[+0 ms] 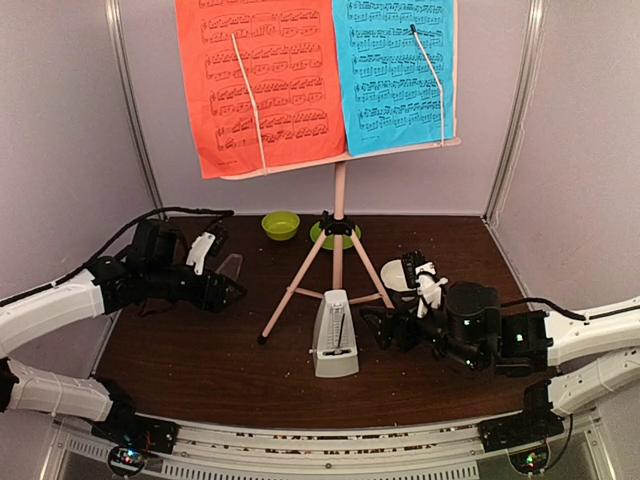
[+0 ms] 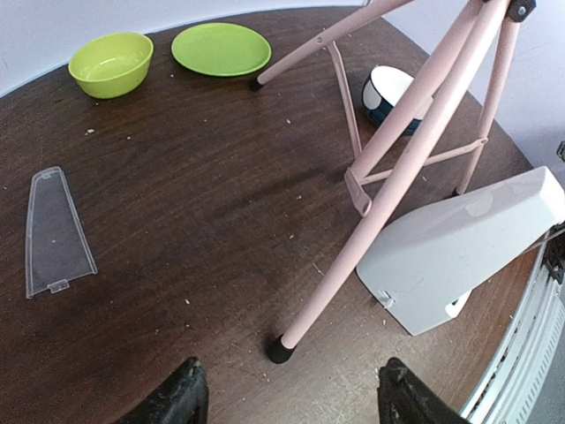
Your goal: Set up the instrument practice props
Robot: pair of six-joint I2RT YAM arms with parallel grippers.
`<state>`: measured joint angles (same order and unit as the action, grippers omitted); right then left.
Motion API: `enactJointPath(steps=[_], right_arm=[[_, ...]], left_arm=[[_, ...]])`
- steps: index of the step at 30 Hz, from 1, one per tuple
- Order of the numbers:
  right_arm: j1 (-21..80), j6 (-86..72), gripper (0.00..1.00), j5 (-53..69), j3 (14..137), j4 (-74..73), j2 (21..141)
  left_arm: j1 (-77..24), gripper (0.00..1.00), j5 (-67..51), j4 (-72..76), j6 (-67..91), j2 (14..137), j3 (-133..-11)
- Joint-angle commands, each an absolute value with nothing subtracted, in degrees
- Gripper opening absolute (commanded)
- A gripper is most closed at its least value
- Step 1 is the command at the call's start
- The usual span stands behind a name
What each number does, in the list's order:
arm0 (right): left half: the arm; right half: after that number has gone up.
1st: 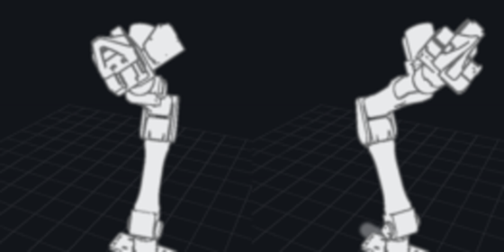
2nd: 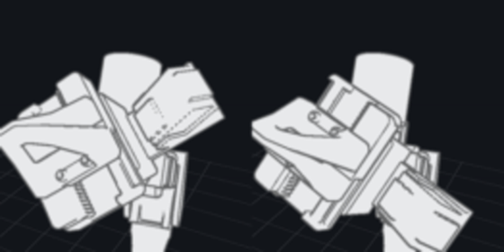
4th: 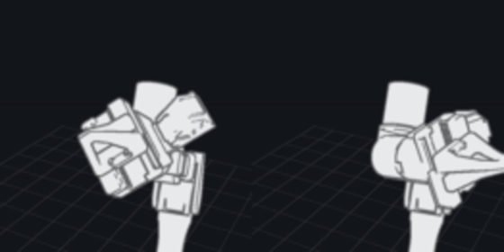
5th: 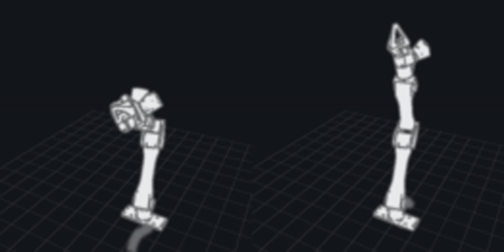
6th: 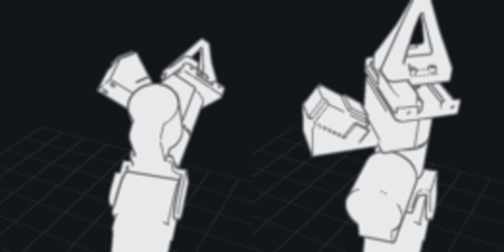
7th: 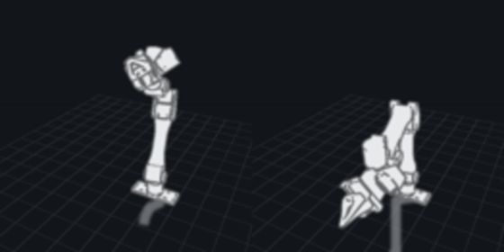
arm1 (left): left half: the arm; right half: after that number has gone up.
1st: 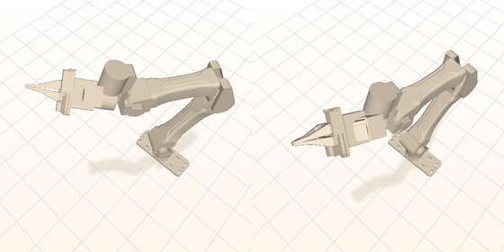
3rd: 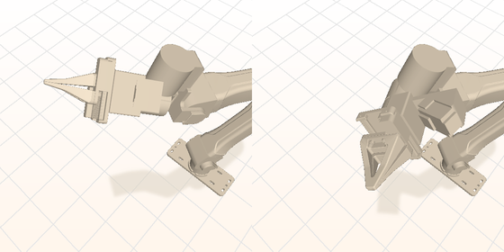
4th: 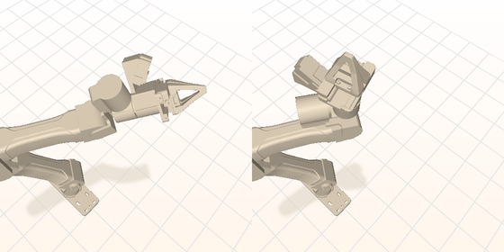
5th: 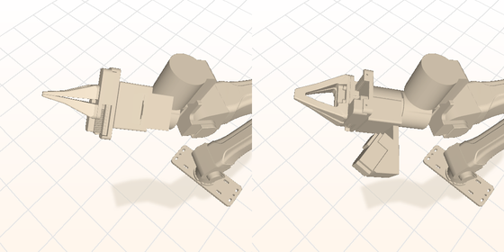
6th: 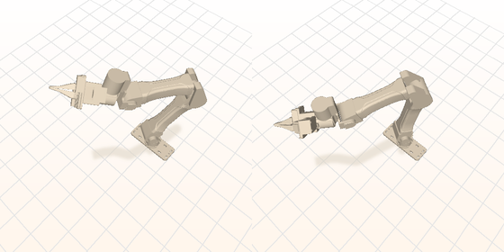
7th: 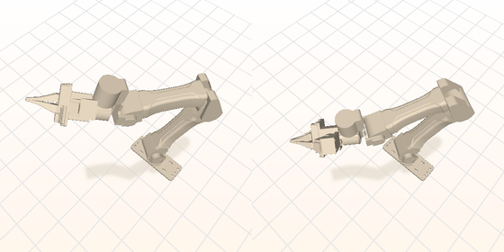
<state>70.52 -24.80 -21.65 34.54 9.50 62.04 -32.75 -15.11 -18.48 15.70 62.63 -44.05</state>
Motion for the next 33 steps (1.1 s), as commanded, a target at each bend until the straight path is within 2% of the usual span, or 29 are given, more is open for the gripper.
enactJointPath(steps=[1,4,17,33], right_arm=[[70.44,-27.19,0.91,-22.55,35.88,5.84,63.34],[70.63,-28.24,0.99,-21.43,37.63,6.61,66.35],[72.11,-25.68,1.0,-24.57,49.71,2.15,78.53],[70.64,-30.09,1.0,-30.23,43.32,-5.24,72.85]], left_arm=[[-34.23,0.68,-13.3,-14.37,15.59,62.59,-43.01],[-34.87,0.69,-12.87,-13.59,16.22,63.2,-43.04],[-35.99,0.69,-10.49,-14.36,17.14,62.1,-42.36],[-35.98,0.69,-10.68,-14.85,15.91,64.56,-44.74]])
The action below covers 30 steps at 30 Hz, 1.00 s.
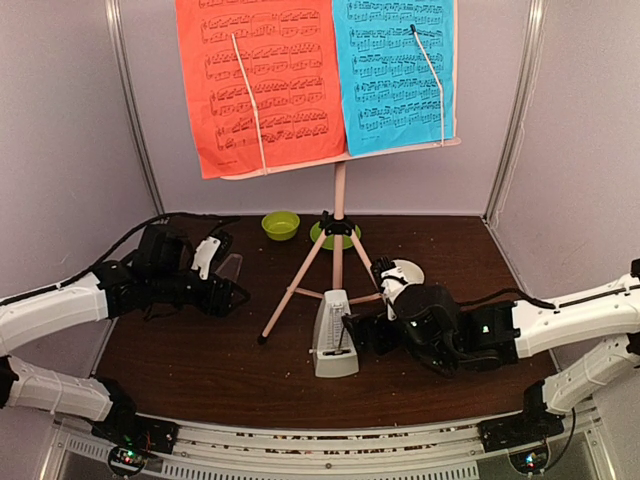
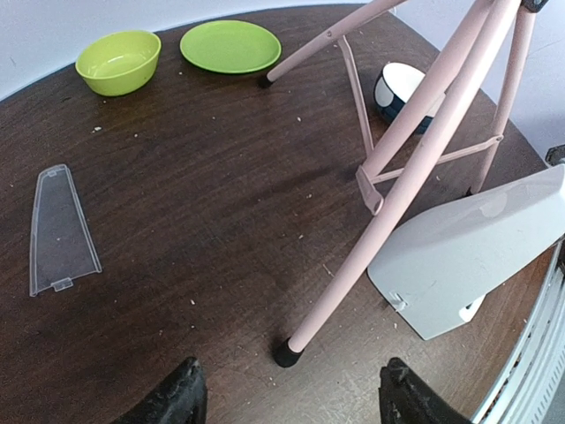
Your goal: Set up the instrument practice props
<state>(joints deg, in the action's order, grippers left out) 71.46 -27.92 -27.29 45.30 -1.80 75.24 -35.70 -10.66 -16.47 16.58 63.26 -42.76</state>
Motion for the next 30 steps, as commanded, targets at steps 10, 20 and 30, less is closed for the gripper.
enactJointPath(steps=[10,20,30], right_arm=[[67.38,-35.67,1.0,-31.39,36.48,-9.38,66.47],[63.57,-40.69,1.0,-31.98,32.74,-15.64,60.45],[59.55,-40.99,1.0,-32.52,31.9,-22.39,45.94]], left_arm=[[-35.98,0.69,-10.81,-14.74,15.64,65.2,-45.44],[-35.95,0.7,-10.82,-14.12,16.93,65.88,-46.22],[-35.86,0.71,-9.42,-11.17,19.43,66.37,-46.96]])
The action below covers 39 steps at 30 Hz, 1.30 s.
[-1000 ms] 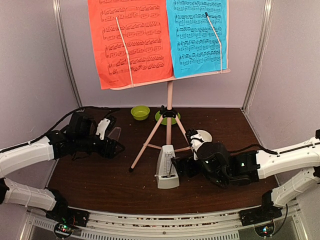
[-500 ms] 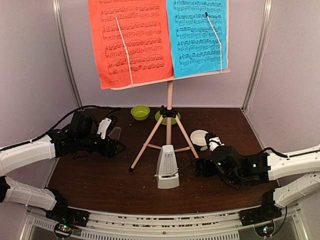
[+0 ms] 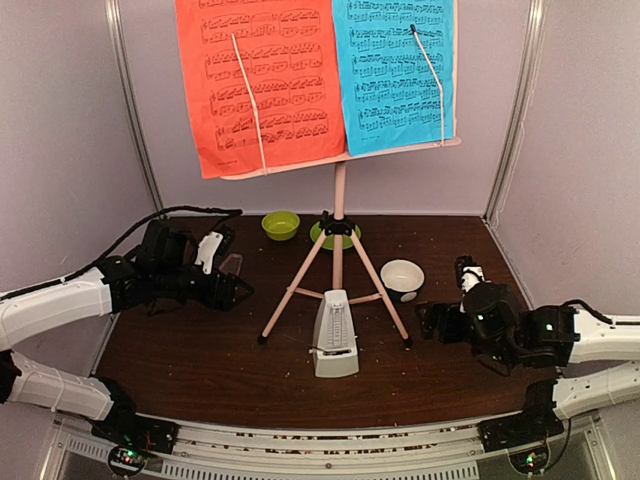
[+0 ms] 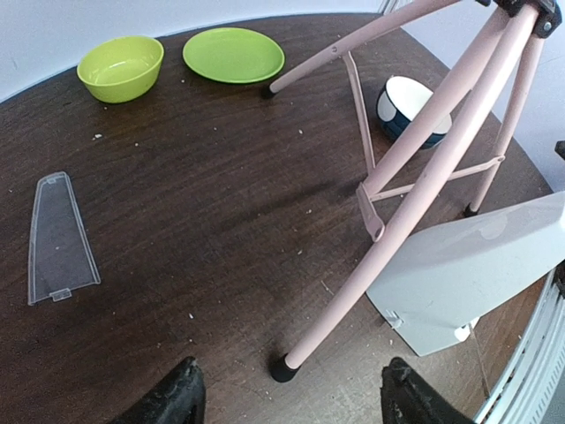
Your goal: Set up the instrument practice props
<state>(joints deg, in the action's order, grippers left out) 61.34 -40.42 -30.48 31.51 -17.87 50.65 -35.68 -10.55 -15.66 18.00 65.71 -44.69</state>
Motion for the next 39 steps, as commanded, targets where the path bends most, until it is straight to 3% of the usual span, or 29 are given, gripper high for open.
enactJointPath(steps=[1,9,19,24,25,26,39], right_arm=[[58.83,-40.65,1.0,-32.53,32.16,-23.16,44.25],[51.53,-33.33,1.0,-29.65,37.84,-29.14,35.38],[45.72,-23.95,1.0,-20.64,50.69,-32.4,37.67],[45.19,-23.64,1.0,-14.99,53.99,-32.71,39.23],[45.11,-23.69,1.0,-13.84,54.17,-32.62,39.36],[45.09,-23.77,1.0,-12.78,54.29,-32.53,39.44],[44.91,-31.71,1.0,-7.1,42.15,-26.69,36.39]], left_arm=[[-35.88,0.71,-9.01,-11.35,19.43,66.43,-47.46],[-35.68,0.73,-5.86,-16.61,15.16,68.11,-56.67],[-35.6,0.73,-2.56,-21.36,16.51,67.34,-65.33],[-35.61,0.83,1.54,-23.11,20.9,62.87,-64.0],[-35.6,0.94,2.81,-24.09,22.01,62.0,-63.61],[-35.62,0.97,3.73,-25.07,23.01,61.11,-63.27],[-35.65,0.98,8.19,-34.44,31.76,50.91,-55.06]])
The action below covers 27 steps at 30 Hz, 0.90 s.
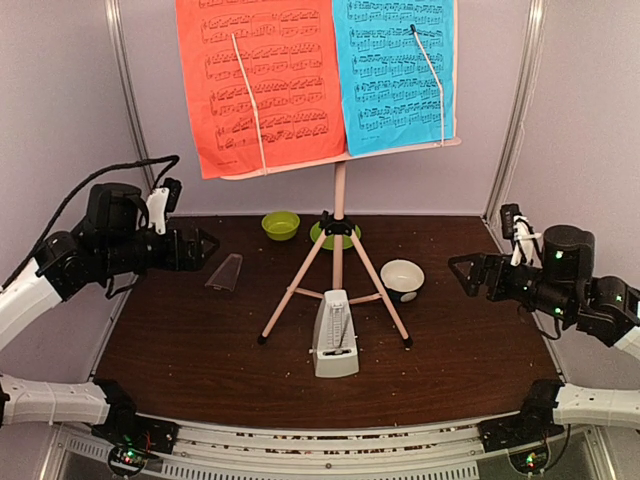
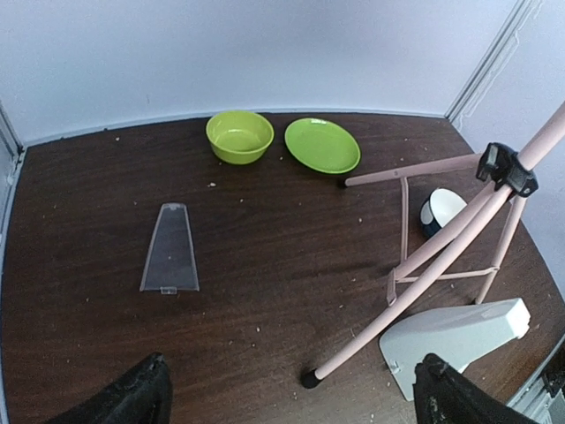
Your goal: Set up the instrument practice props
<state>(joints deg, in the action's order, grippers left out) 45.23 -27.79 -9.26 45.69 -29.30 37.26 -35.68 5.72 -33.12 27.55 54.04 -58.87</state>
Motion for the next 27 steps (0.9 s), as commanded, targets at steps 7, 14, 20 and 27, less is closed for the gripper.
enactJointPath(steps=[7,14,20,27], right_arm=[[44.92,-35.38,1.0,-5.62,33.84,-25.62,32.63],[44.91,-36.87,1.0,-3.98,25.63,-24.16,29.5],[44.92,-38.18,1.0,-2.47,20.31,-22.34,26.58],[44.94,-39.6,1.0,-2.8,15.49,-21.91,19.71]], left_arm=[[-35.61,0.98,7.51,-33.01,38.16,47.9,-46.49],[-35.65,0.98,7.09,-30.84,44.23,43.98,-36.77],[-35.62,0.98,7.96,-29.87,46.21,40.98,-30.65],[-35.6,0.98,8.78,-29.58,46.44,41.58,-27.41]])
